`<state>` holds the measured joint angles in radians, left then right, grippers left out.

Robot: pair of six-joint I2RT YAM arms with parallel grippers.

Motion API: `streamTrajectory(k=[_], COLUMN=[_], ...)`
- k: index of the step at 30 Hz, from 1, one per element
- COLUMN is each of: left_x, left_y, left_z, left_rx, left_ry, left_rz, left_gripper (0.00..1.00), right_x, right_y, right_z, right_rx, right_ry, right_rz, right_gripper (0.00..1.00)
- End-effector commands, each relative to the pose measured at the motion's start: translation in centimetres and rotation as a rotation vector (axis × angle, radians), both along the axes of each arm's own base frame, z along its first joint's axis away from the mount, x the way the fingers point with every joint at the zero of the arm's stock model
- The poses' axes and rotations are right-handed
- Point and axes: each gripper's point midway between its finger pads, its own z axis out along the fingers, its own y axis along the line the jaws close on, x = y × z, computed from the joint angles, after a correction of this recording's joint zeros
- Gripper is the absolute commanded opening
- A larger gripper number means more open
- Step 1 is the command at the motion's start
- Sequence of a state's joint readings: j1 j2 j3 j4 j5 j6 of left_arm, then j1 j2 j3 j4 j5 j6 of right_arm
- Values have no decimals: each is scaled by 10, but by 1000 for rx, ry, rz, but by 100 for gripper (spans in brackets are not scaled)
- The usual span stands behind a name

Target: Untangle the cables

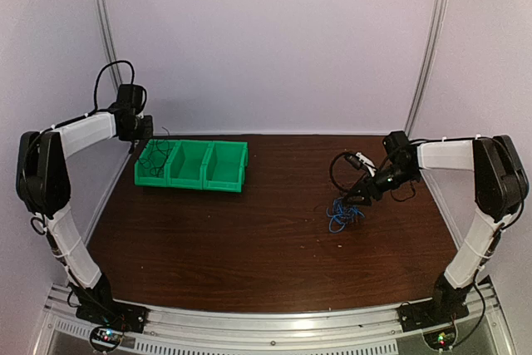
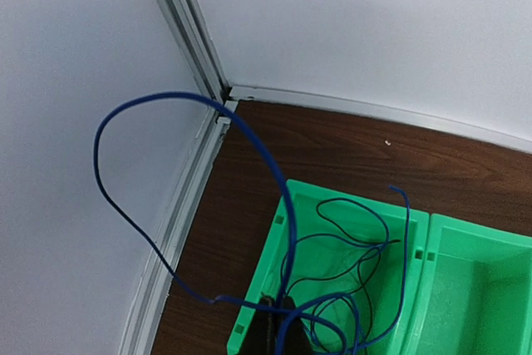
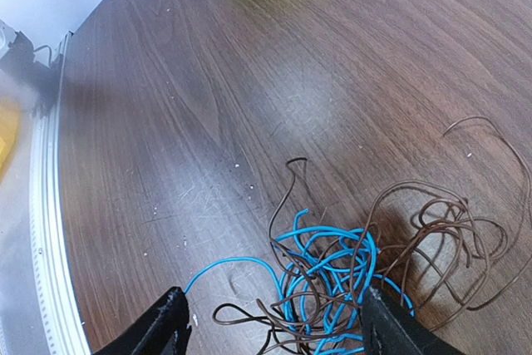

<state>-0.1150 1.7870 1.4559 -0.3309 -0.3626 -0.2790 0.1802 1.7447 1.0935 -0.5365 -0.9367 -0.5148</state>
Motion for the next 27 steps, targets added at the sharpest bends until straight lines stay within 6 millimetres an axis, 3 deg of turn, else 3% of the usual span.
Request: streamTrajectory(k=[1, 4, 12, 14, 18, 20, 27], left_x=[16, 25, 46, 43, 29, 27, 31], left_y=[13, 11, -2, -9, -15, -15, -13], left_z=[8, 4, -32, -23, 19, 26, -33], left_rx=[-55, -75, -148, -179, -190, -182, -165], left_ry=[-96, -118, -83, -112, -211, -223, -101], left_rz=[44, 39, 13, -12, -31, -34, -15], left_gripper=[0, 0, 0, 0, 0, 0, 0], right_x=[2, 1, 0, 0, 3, 3, 2], right_y=[1, 0, 0, 0, 1, 1, 2], right_z=[11, 9, 11, 15, 25, 24, 12], right_rx=[-11, -12, -14, -14, 0, 1, 2], right_ry=[-39, -31, -32, -41, -69, -69, -25], right_rz=[11, 12, 15, 14, 0, 0, 12], right_gripper=[72, 72, 72, 72, 72, 72, 72])
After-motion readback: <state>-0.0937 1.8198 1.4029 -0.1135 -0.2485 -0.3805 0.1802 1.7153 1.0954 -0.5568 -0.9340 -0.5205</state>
